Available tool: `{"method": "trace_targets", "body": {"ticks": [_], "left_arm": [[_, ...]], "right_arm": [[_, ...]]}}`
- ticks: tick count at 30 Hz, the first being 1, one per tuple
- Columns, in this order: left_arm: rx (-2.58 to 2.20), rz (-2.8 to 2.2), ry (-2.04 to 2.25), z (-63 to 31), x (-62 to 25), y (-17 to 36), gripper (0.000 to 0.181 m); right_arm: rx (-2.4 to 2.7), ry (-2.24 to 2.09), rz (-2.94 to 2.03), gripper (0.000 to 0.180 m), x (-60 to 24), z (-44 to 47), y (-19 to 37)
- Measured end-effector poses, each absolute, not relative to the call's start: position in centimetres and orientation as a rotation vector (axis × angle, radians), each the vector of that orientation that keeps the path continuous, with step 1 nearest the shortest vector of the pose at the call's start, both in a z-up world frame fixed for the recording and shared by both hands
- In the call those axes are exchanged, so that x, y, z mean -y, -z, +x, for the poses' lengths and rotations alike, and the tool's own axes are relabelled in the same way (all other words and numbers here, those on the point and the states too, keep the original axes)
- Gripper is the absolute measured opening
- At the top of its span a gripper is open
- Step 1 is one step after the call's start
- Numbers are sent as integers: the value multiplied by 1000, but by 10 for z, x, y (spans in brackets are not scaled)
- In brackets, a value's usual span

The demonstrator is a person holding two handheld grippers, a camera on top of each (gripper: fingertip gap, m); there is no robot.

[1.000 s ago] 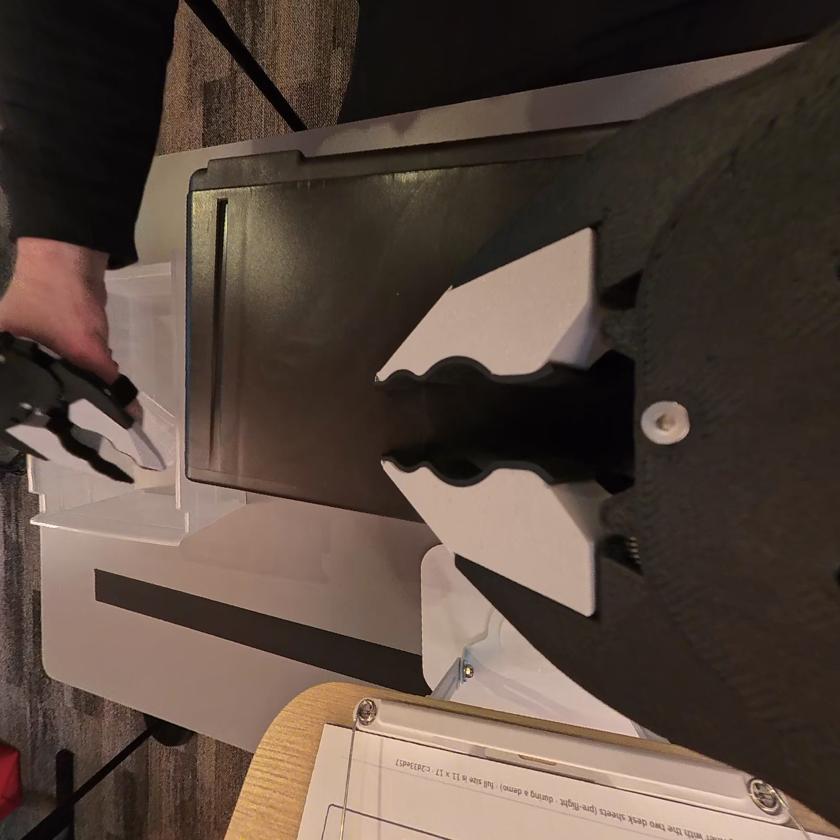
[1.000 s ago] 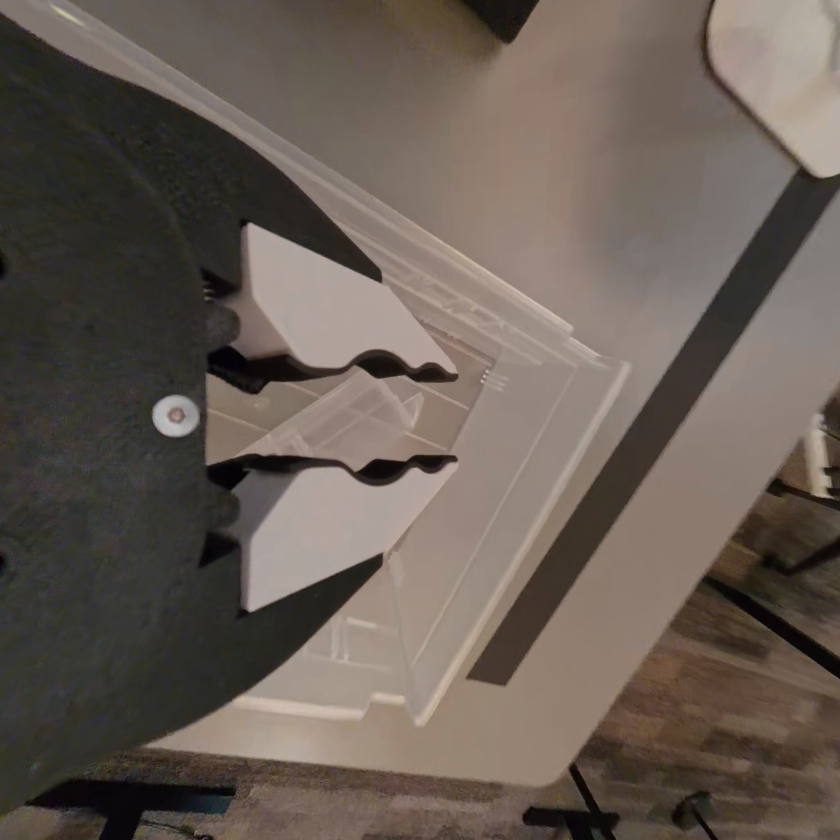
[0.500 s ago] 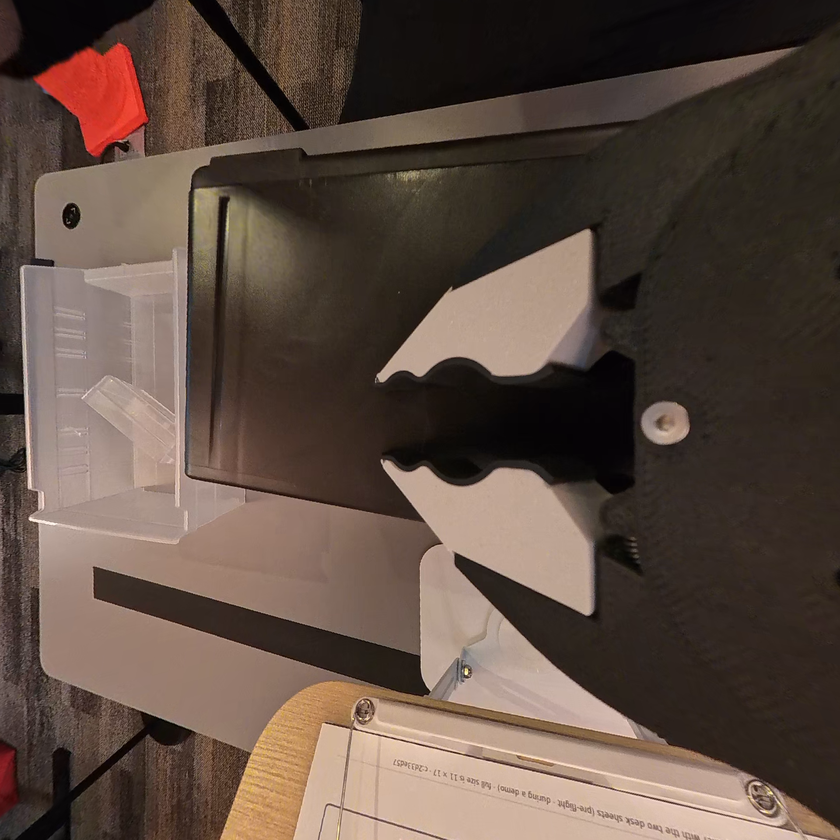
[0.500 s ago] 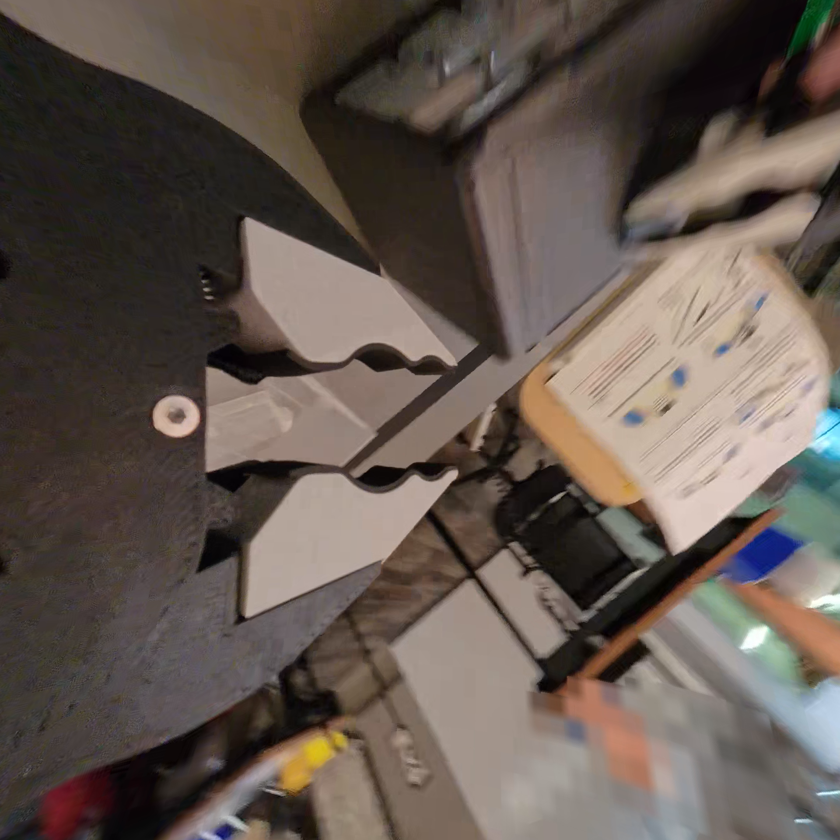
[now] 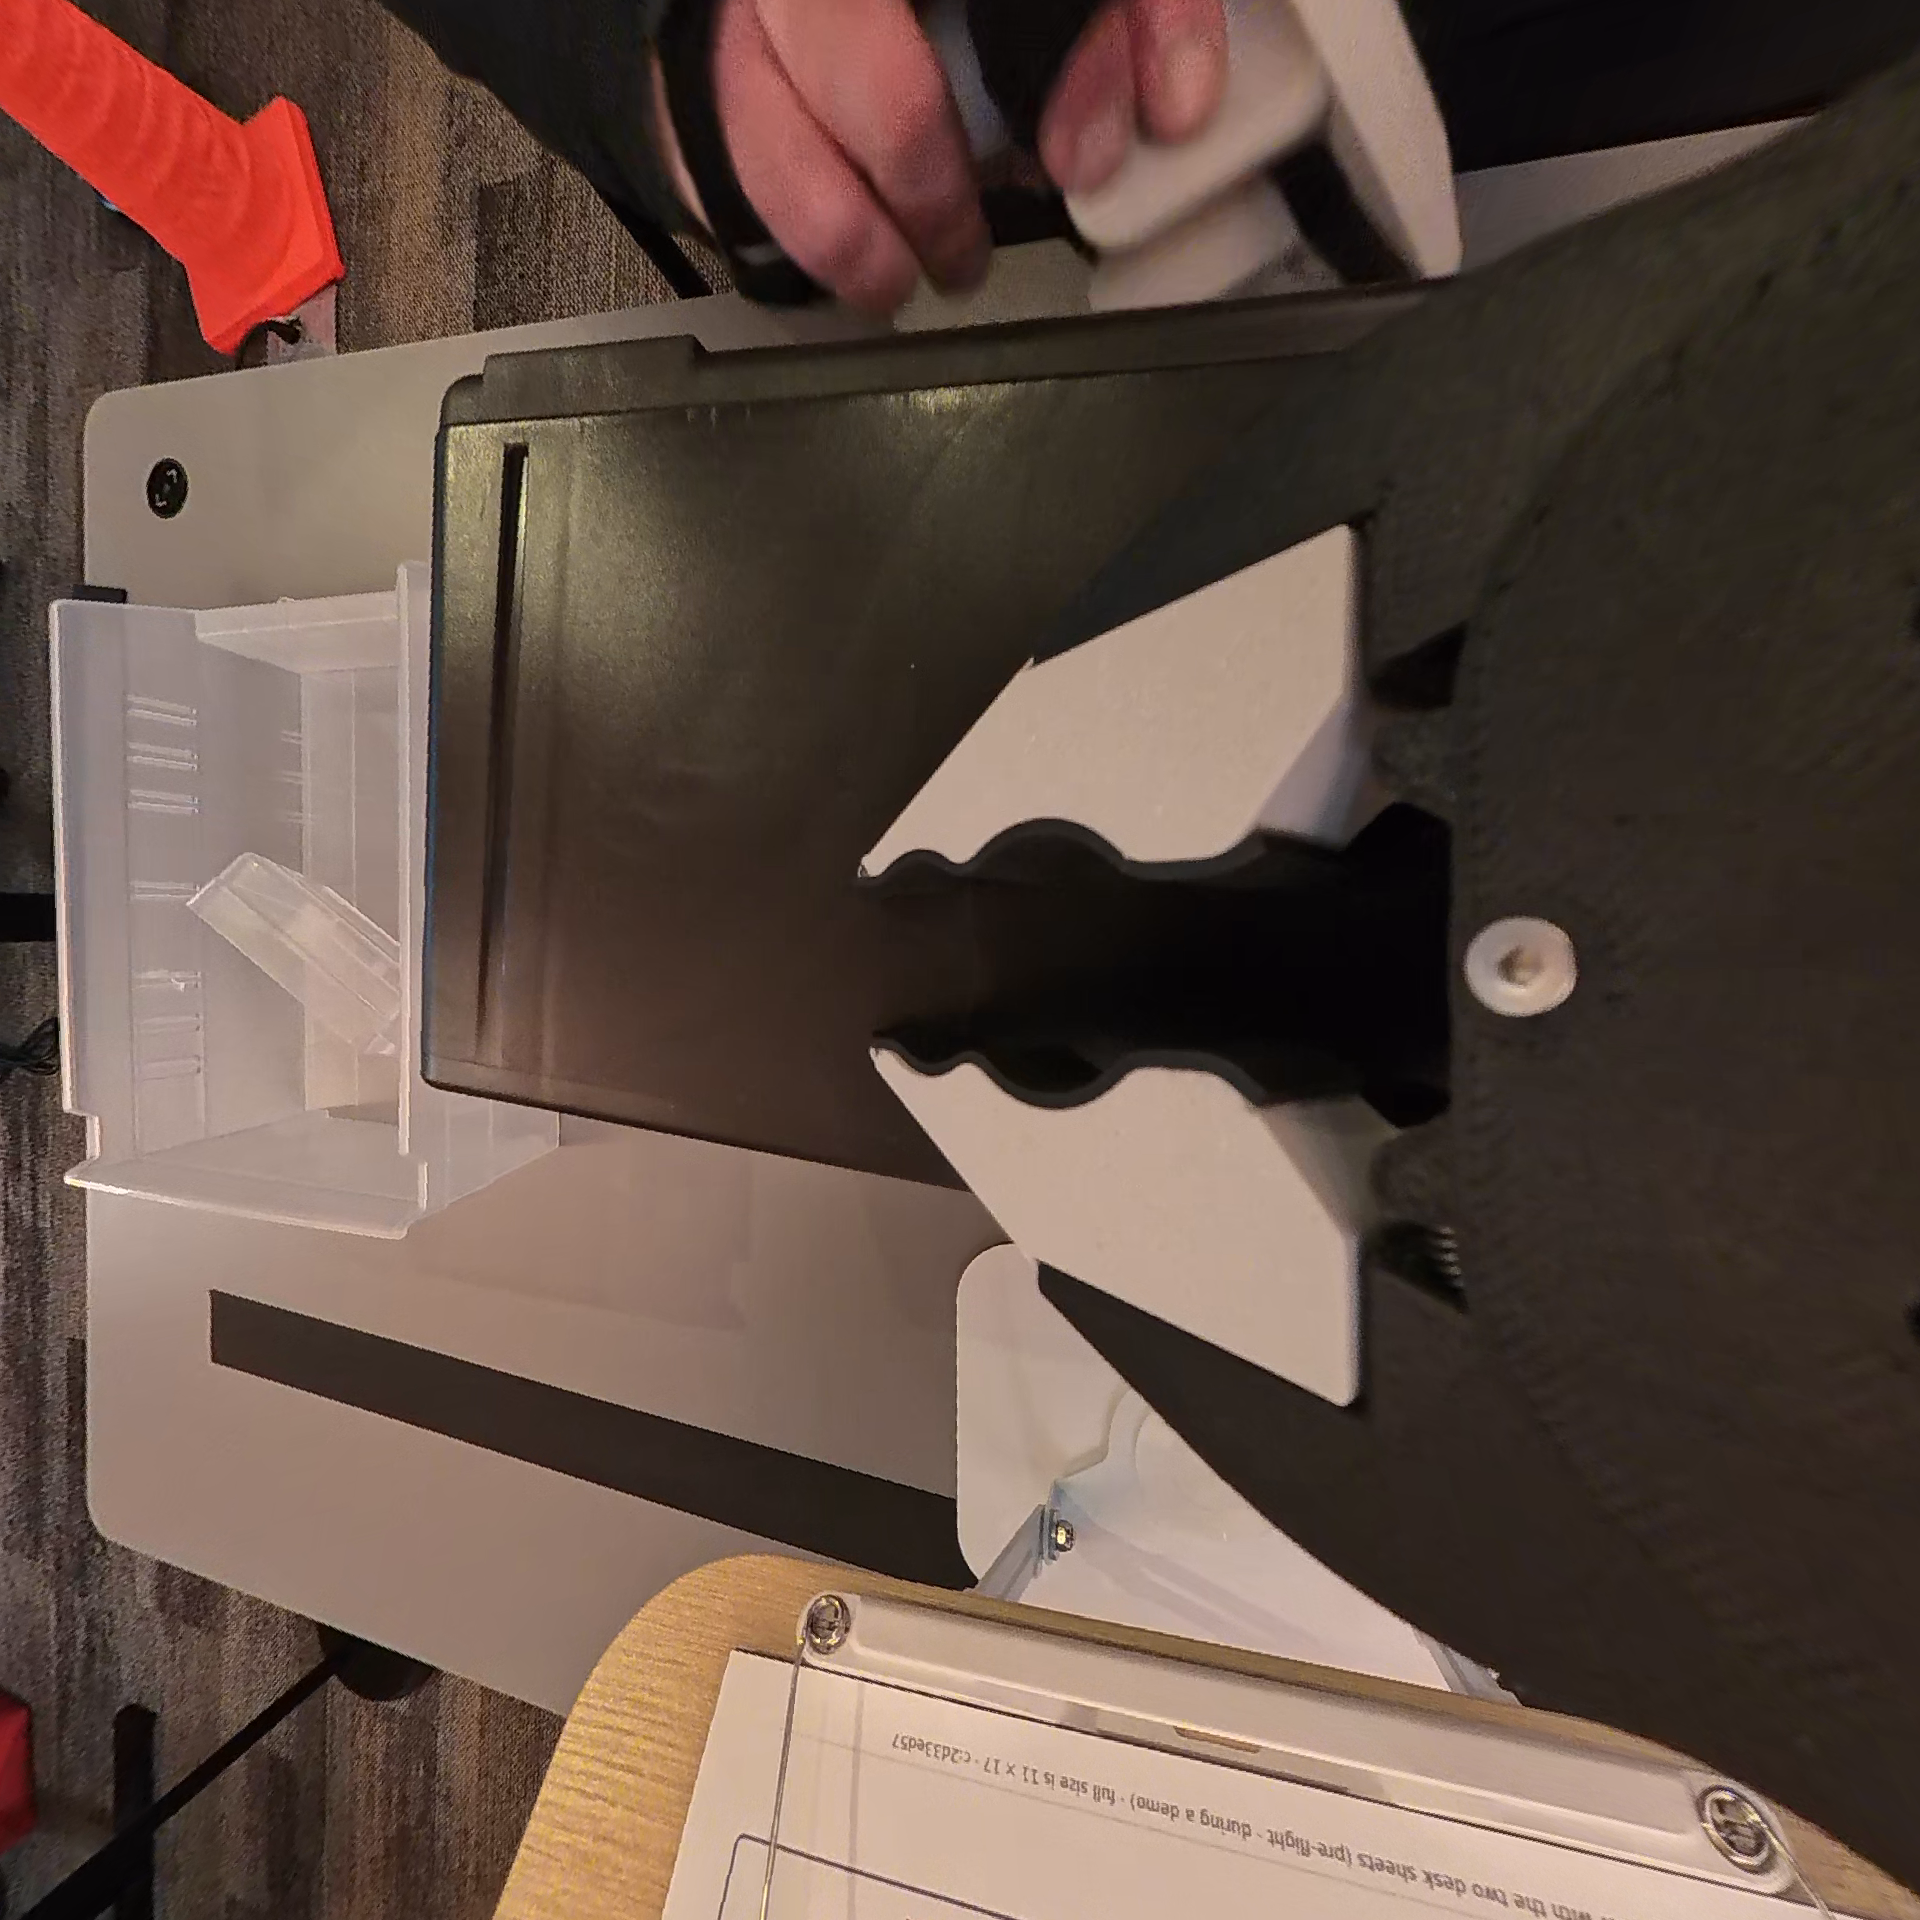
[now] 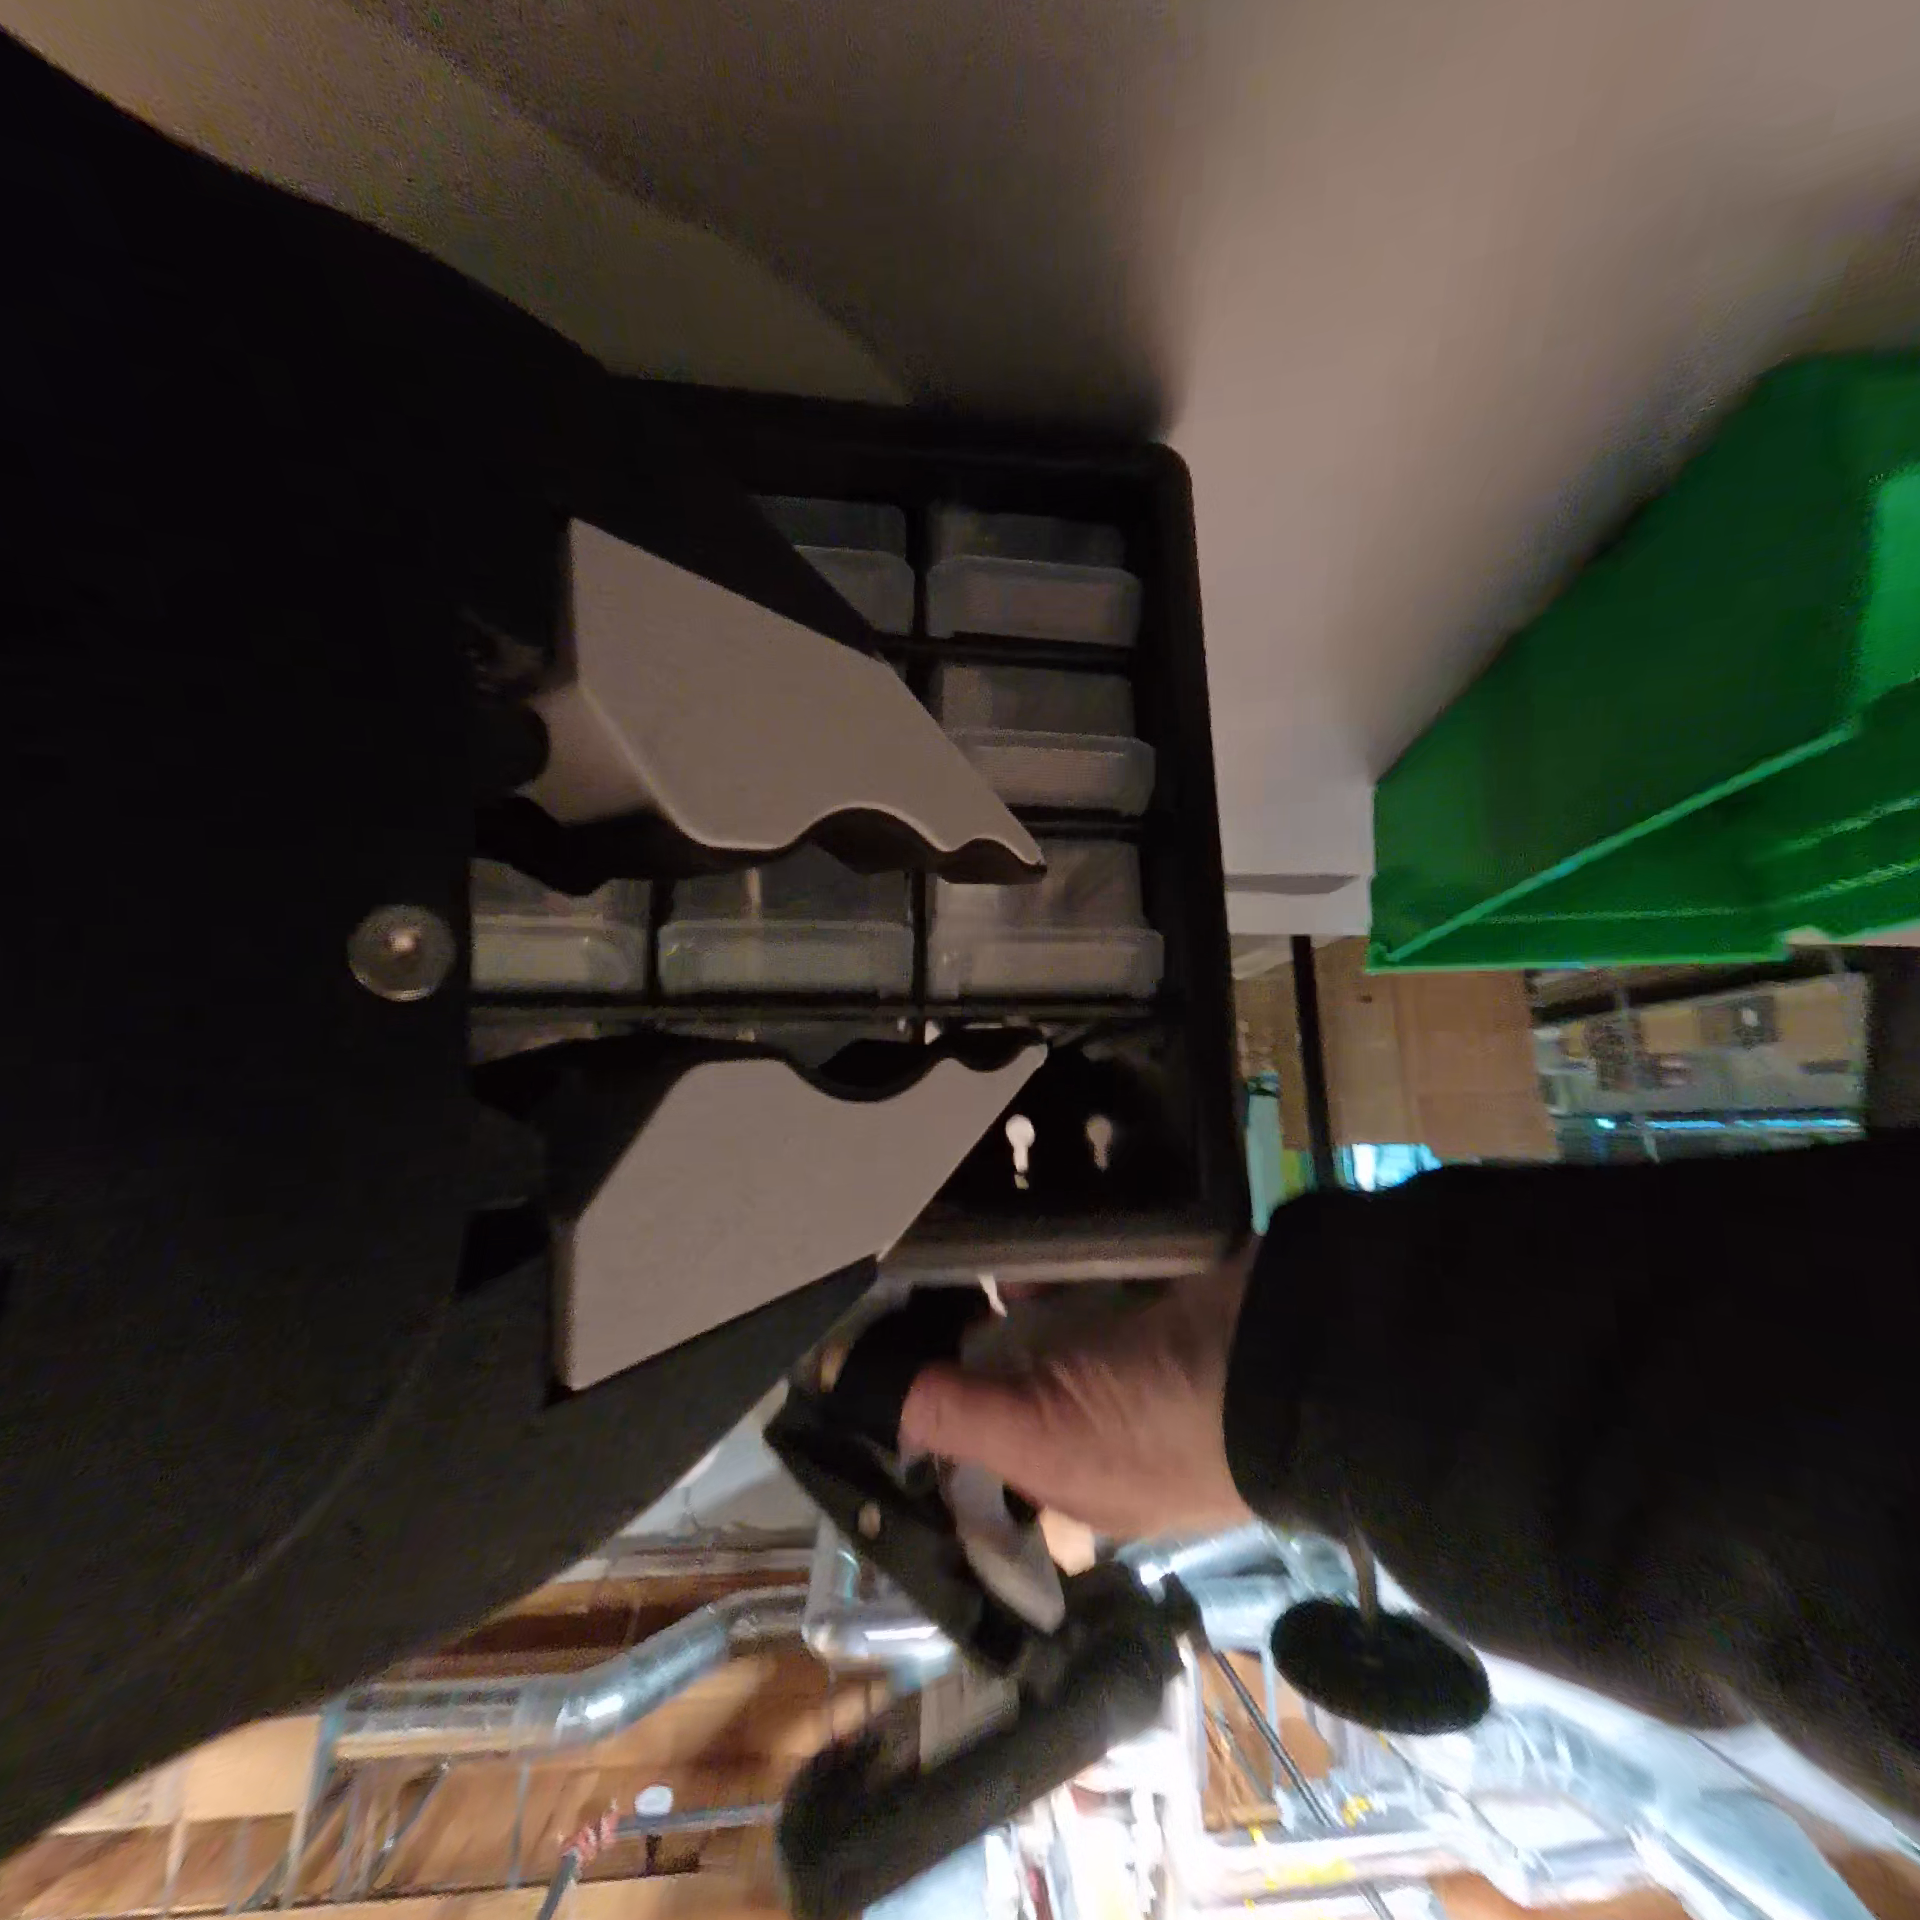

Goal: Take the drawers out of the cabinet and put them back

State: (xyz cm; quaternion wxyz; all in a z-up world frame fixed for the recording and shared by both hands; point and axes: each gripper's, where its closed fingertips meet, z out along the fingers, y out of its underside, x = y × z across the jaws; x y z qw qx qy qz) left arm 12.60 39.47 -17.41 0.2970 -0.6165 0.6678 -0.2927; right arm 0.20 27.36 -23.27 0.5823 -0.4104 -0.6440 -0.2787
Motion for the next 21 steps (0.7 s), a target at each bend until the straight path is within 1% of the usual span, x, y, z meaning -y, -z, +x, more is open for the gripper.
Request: {"method": "trace_targets", "body": {"ticks": [1, 3, 6, 11, 16, 21], "left_arm": [[-1775, -1639, 778, 126, -395, 174, 25], [-1776, -1637, 776, 126, -395, 174, 25], [-1777, -1634, 772, 126, -395, 174, 25], [-1783, -1621, 766, 126, -394, 174, 24], [-1784, -1624, 772, 126, -394, 174, 24], [-1784, -1624, 772, 126, -394, 174, 24]], "right_arm": [[1497, 660, -985, 26, -283, 2, 240], [1460, 654, -995, 20, -294, 0, 243], [1454, 683, -984, 20, -307, 1, 249], [1432, 687, -948, 11, -311, -2, 243], [1447, 660, -955, 8, -305, -3, 243], [1449, 570, -954, 8, -274, -10, 243]]}}
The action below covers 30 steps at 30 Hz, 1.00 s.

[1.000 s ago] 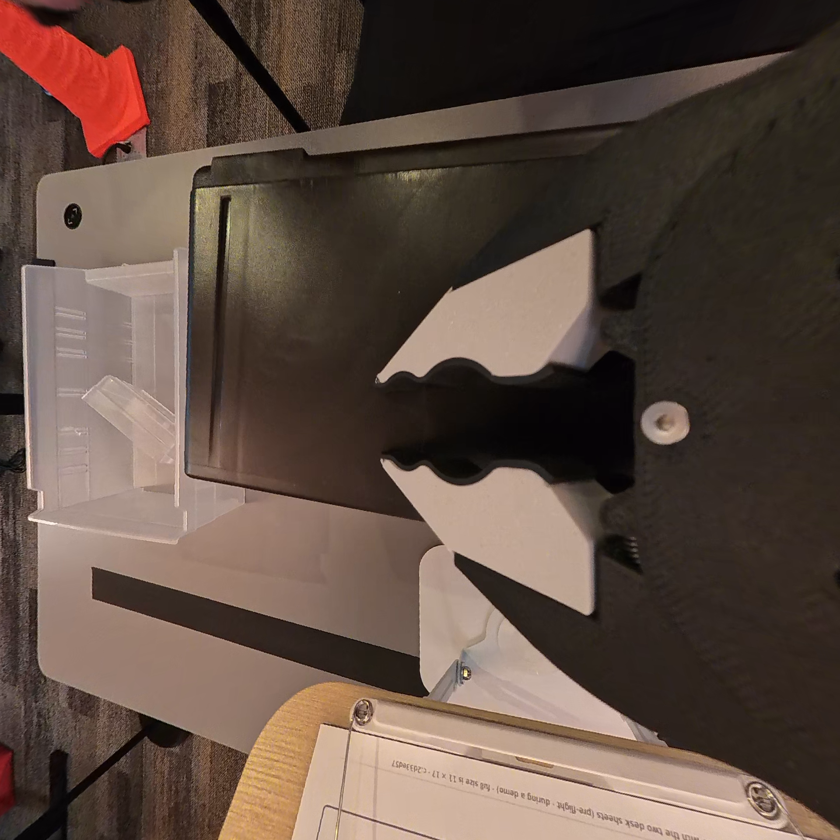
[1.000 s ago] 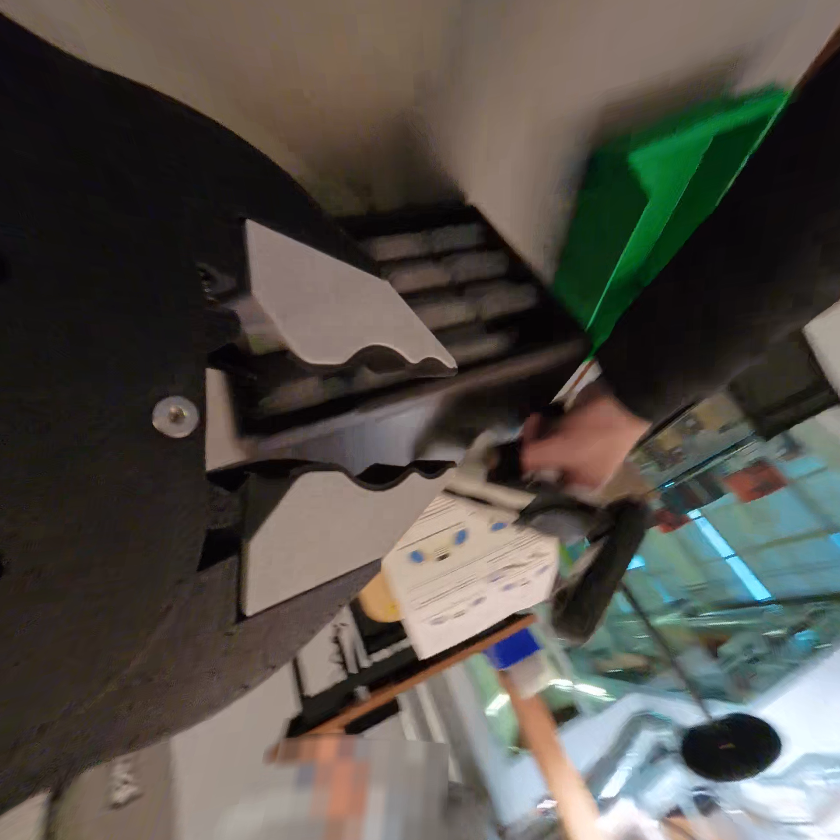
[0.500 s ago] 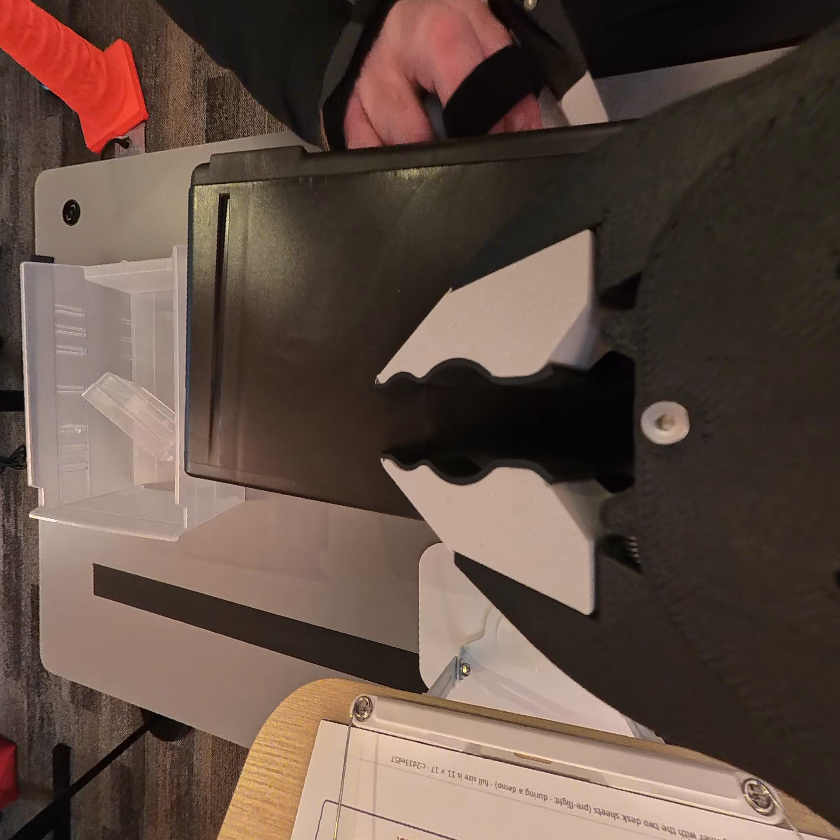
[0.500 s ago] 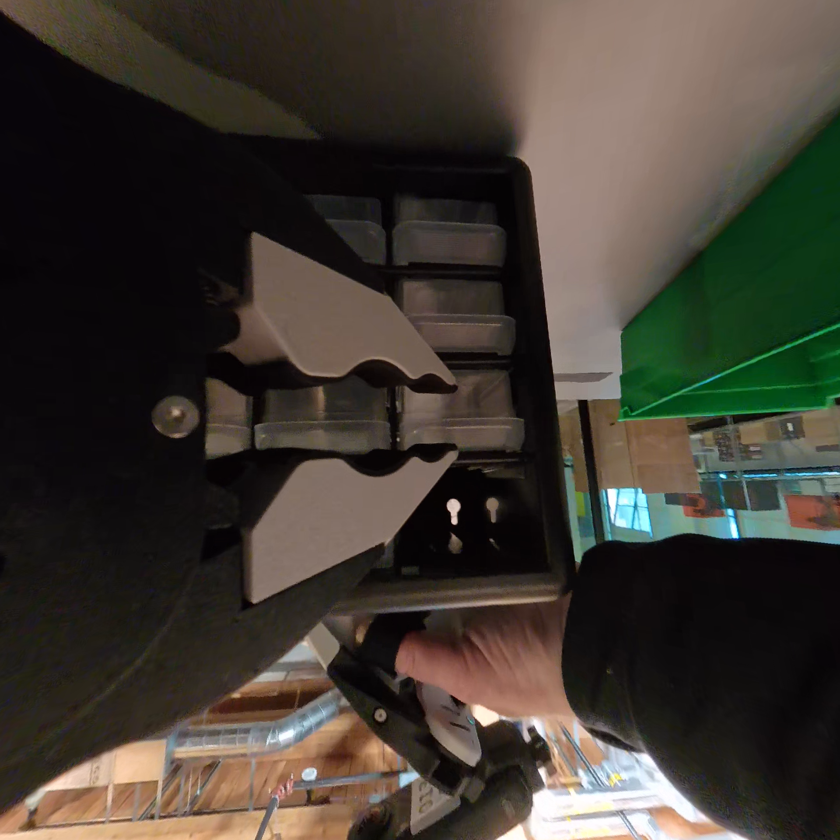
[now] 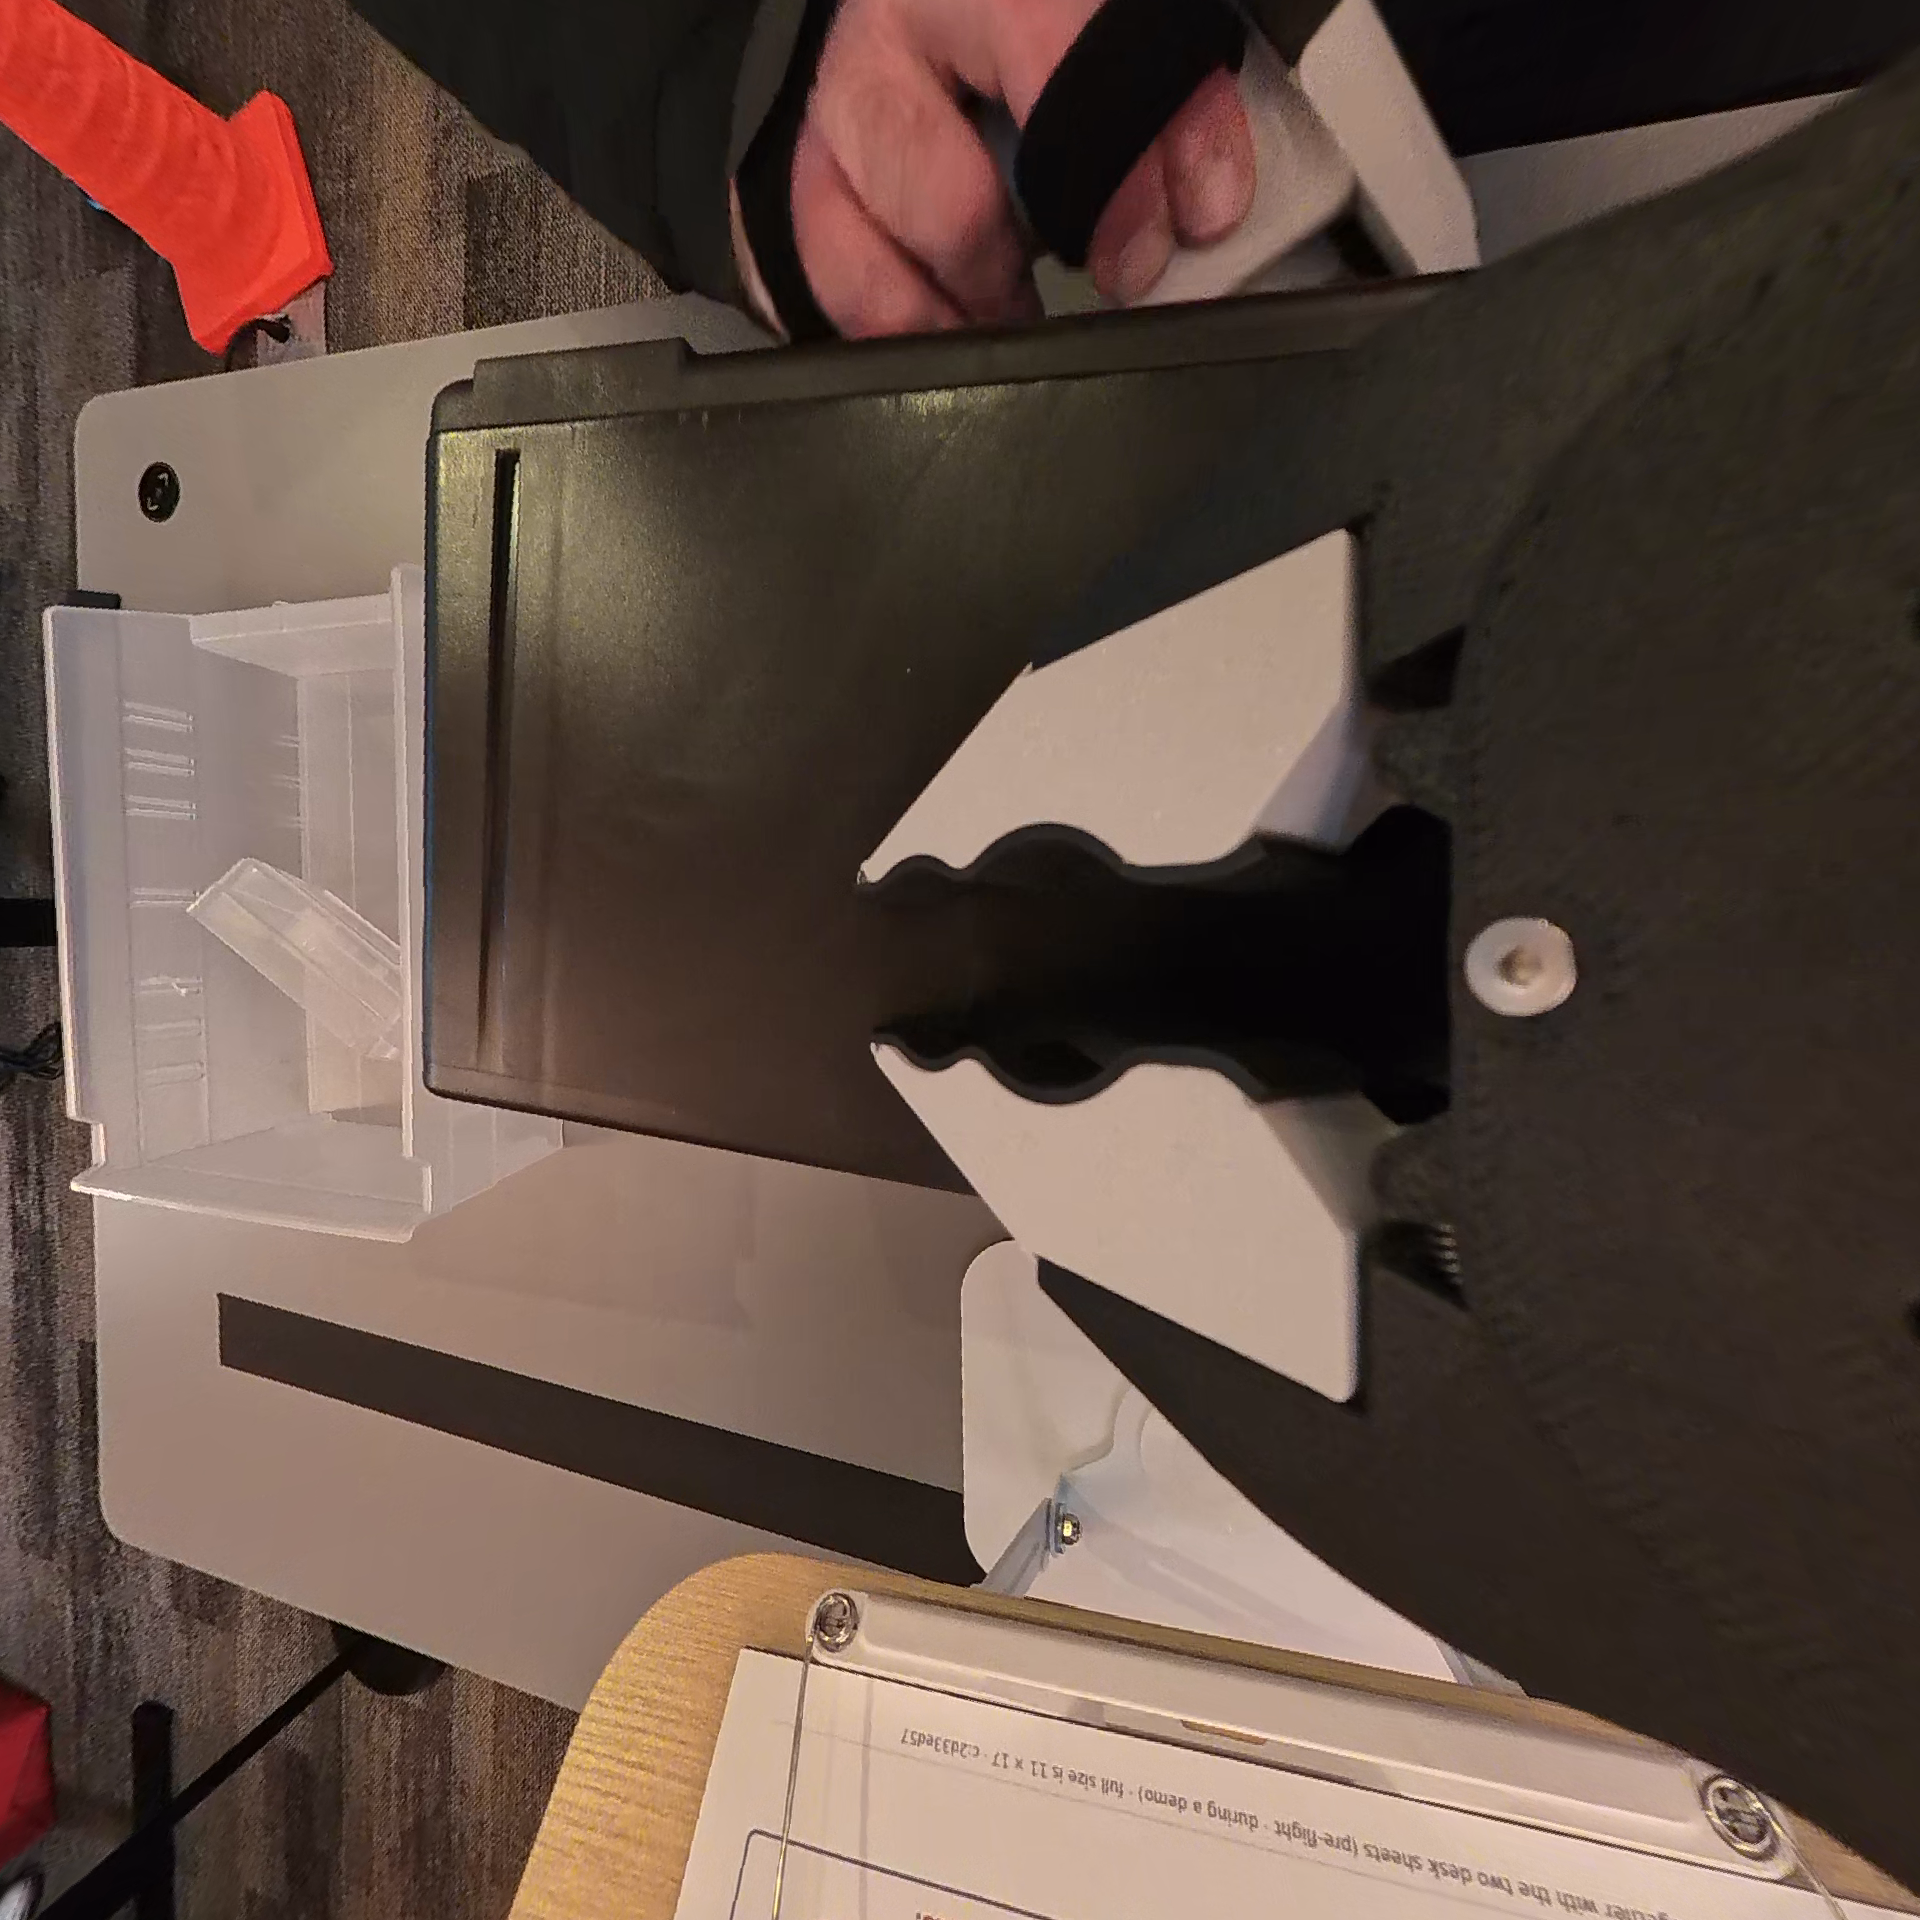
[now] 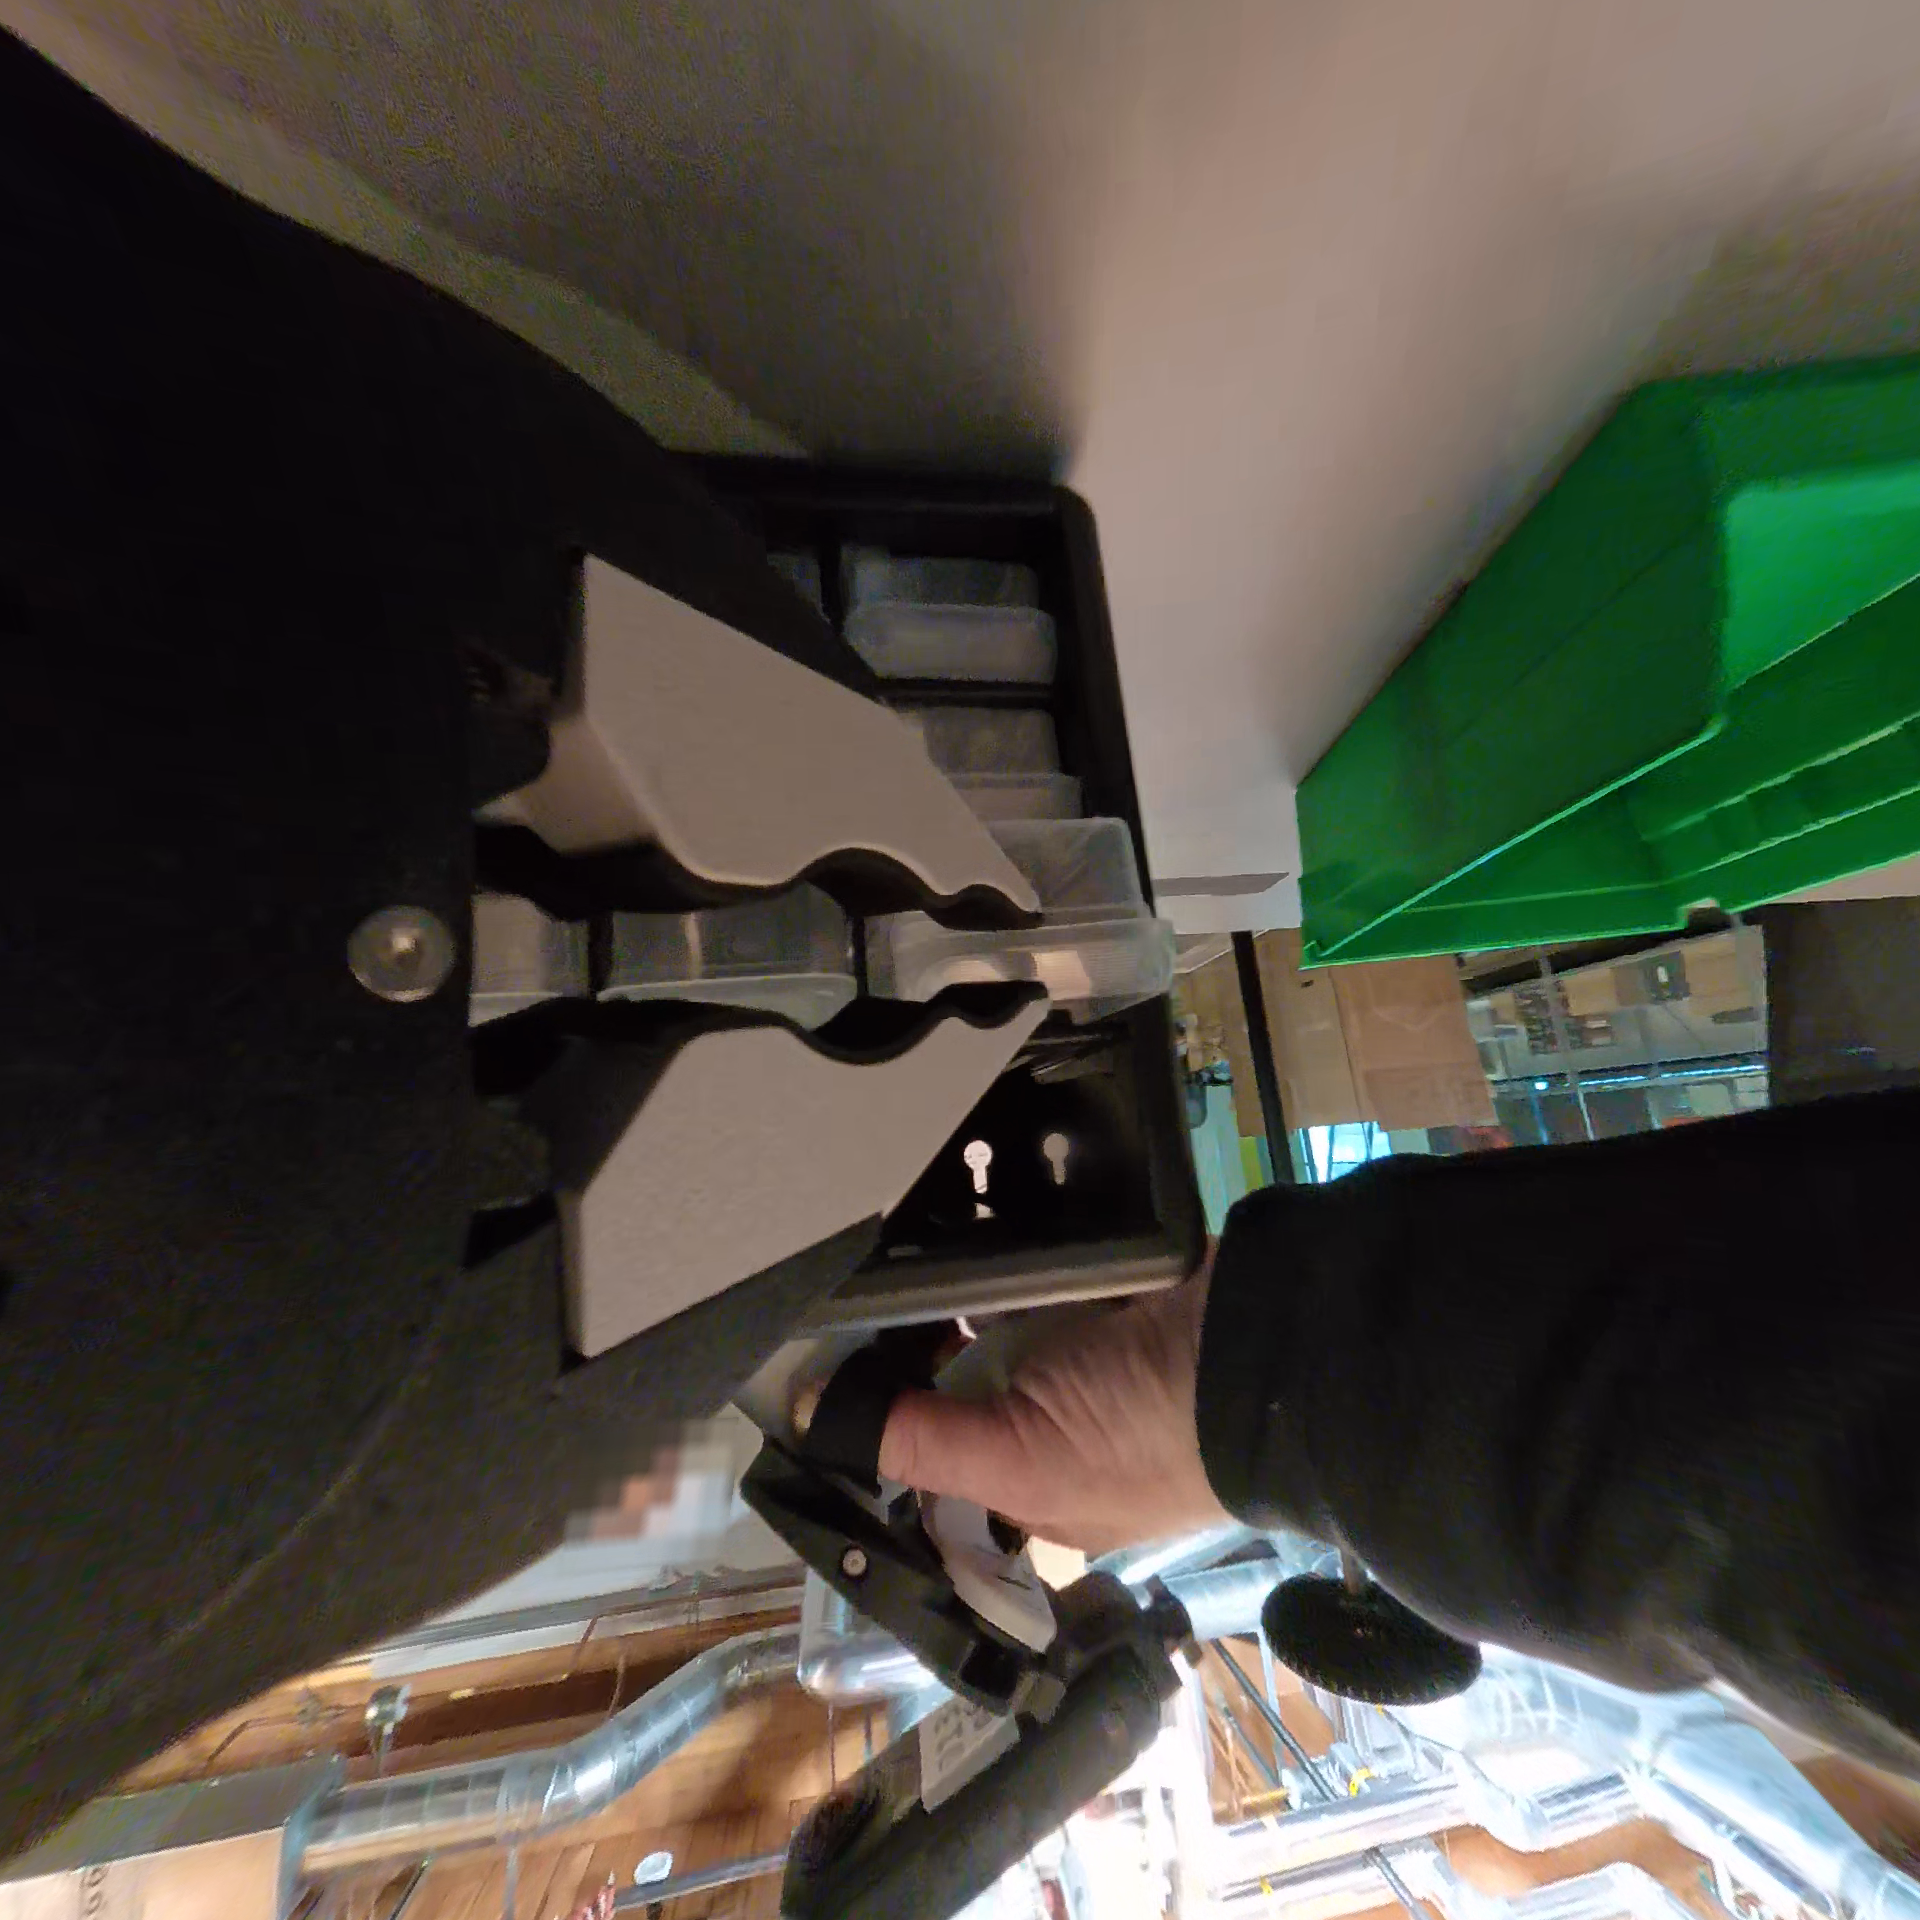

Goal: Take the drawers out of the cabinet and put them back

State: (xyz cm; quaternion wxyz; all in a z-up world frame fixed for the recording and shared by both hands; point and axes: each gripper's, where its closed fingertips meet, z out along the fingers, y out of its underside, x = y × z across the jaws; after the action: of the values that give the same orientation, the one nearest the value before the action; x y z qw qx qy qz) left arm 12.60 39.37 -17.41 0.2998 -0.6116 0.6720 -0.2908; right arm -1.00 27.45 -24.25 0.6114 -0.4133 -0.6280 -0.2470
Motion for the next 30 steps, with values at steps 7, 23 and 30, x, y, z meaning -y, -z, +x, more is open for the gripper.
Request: {"method": "trace_targets", "body": {"ticks": [7, 23, 30], "left_arm": [[-1784, -1623, 771, 126, -394, 174, 24], [-1777, -1631, 772, 126, -395, 174, 21], [-1777, -1631, 772, 126, -395, 174, 21]], "right_arm": [[1468, 494, -958, 7, -236, -16, 241], [1481, 361, -926, 0, -180, -28, 225], [1478, 246, -1030, 0, -174, 0, 214]]}}
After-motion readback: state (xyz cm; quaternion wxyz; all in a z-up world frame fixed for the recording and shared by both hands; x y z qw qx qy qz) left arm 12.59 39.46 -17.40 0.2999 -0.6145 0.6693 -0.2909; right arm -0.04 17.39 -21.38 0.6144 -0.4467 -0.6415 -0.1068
